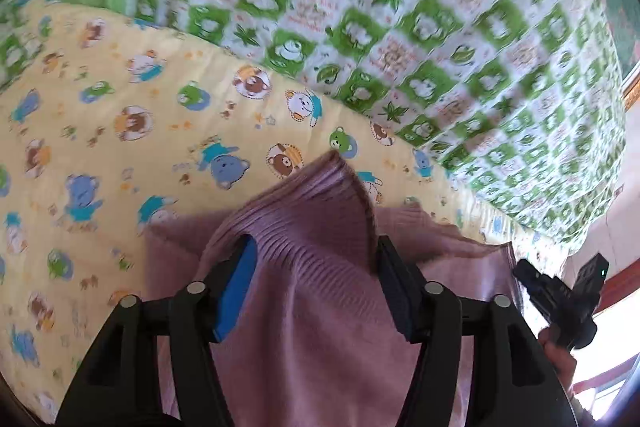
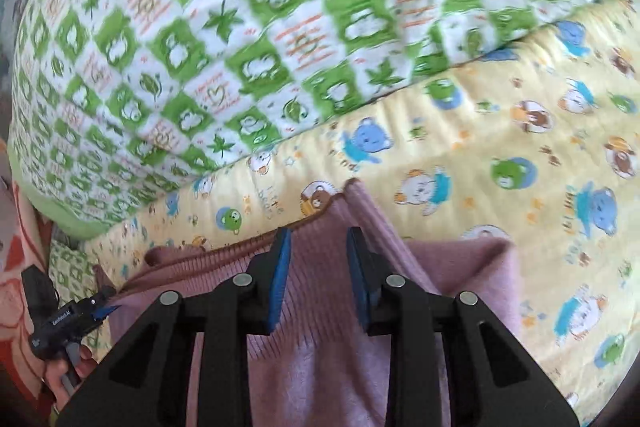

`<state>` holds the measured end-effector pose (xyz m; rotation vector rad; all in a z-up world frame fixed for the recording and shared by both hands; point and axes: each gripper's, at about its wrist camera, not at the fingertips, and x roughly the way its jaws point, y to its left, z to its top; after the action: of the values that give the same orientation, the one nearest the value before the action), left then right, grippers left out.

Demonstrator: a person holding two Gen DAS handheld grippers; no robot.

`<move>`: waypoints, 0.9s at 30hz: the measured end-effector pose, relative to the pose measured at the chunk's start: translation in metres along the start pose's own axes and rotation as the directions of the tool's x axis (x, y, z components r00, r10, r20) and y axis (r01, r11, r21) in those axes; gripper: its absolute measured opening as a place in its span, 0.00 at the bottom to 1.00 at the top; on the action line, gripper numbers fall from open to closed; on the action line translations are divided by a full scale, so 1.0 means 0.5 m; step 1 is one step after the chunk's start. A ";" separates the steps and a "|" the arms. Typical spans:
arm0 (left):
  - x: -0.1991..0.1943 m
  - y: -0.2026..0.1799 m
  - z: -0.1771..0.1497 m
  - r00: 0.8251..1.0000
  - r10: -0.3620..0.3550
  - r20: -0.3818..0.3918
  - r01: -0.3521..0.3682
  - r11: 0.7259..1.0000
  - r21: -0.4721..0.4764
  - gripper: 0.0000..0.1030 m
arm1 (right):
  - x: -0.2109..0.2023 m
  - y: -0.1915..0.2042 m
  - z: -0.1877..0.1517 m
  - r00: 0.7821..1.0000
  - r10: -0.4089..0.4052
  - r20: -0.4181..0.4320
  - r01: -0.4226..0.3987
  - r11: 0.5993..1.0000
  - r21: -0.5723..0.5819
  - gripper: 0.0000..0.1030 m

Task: Fold small clothes
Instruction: 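Fold the lifted hem over the sweater body with both grippers, then lower the folded edge onto the sweater and open both grippers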

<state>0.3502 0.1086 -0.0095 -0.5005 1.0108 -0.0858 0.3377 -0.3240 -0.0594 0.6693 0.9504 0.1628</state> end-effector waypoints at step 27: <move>-0.111 0.099 -0.351 0.990 0.029 -0.141 -0.033 0.999 -0.027 0.37 | -0.114 -0.109 -0.254 0.991 0.052 -0.120 -0.060 0.996 -0.069 0.00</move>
<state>0.1673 0.1052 -0.0628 -0.5104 1.1586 -0.0795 0.1950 -0.3322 -0.1027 0.6251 1.0350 0.2881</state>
